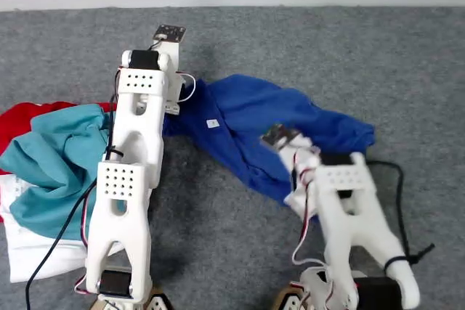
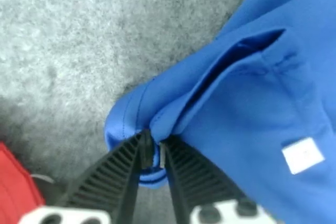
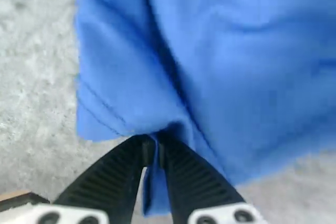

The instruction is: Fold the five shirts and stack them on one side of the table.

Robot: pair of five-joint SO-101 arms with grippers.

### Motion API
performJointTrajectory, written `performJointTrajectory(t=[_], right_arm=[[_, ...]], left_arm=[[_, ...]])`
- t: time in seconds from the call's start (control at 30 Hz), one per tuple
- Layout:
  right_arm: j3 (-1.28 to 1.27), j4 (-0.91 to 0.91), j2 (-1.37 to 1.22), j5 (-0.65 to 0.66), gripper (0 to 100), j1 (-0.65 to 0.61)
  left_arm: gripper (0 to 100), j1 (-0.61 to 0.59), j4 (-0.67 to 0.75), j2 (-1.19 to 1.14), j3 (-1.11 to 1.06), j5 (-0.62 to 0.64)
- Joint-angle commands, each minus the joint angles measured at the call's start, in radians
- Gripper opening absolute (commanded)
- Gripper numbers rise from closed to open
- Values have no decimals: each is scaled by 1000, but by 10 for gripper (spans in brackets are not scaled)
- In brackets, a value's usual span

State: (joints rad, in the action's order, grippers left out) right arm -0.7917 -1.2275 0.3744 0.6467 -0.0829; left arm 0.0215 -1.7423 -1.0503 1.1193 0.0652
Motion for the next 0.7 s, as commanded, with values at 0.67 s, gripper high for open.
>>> performJointTrajectory(t=[0.67], right_arm=[[422, -329, 314, -117, 9, 36]], left_arm=[[83, 64, -14, 698, -690, -40]])
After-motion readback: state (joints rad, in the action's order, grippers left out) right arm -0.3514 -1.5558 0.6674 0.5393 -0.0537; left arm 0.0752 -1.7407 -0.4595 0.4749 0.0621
